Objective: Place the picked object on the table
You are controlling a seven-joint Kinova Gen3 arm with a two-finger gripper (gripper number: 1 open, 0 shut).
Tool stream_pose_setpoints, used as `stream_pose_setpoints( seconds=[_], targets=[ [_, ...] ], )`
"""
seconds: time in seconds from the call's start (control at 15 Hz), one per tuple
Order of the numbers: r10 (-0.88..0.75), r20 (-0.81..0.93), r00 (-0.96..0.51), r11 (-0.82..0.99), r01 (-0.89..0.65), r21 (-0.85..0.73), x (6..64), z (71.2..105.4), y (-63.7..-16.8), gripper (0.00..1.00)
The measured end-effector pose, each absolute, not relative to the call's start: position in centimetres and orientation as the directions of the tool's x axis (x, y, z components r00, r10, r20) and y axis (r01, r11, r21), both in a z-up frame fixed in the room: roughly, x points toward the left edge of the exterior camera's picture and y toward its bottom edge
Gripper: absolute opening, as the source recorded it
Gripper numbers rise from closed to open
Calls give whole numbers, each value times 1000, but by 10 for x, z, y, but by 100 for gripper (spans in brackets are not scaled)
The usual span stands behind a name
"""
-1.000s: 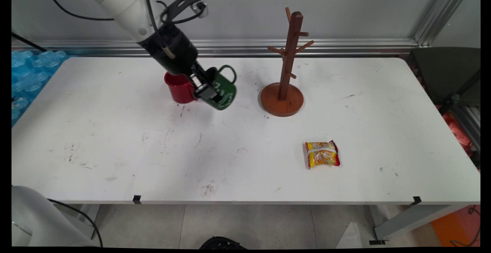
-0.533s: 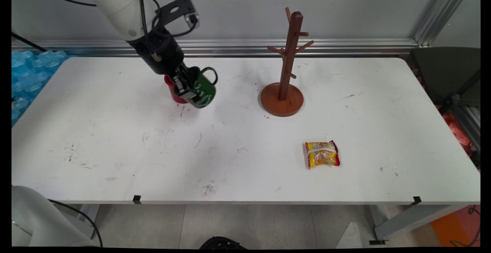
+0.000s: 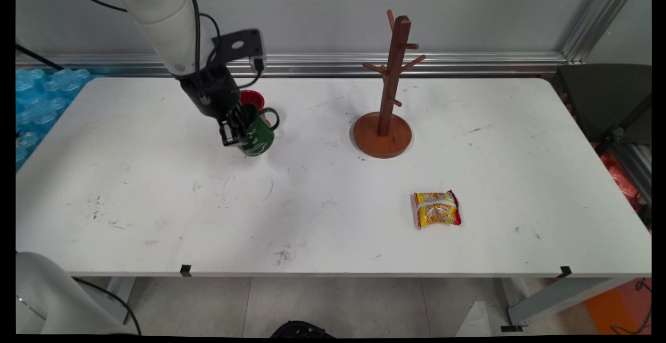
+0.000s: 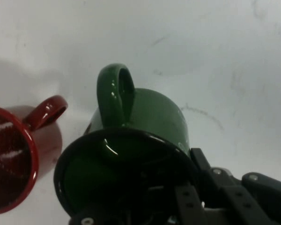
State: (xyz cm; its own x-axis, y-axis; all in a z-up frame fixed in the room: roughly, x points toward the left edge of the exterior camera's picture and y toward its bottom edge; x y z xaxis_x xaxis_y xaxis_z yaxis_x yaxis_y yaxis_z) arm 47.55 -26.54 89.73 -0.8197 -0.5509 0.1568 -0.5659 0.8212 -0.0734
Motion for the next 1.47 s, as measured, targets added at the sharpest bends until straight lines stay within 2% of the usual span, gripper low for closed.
stream_pose_setpoints(
  seconds=[0.67, 1.47],
  targets=[
    [-439, 35, -898, 892, -440, -105, 478, 855, -259, 0],
    [-322, -44, -946, 941, -314, -123, 479, 831, -248, 0]
  ],
)
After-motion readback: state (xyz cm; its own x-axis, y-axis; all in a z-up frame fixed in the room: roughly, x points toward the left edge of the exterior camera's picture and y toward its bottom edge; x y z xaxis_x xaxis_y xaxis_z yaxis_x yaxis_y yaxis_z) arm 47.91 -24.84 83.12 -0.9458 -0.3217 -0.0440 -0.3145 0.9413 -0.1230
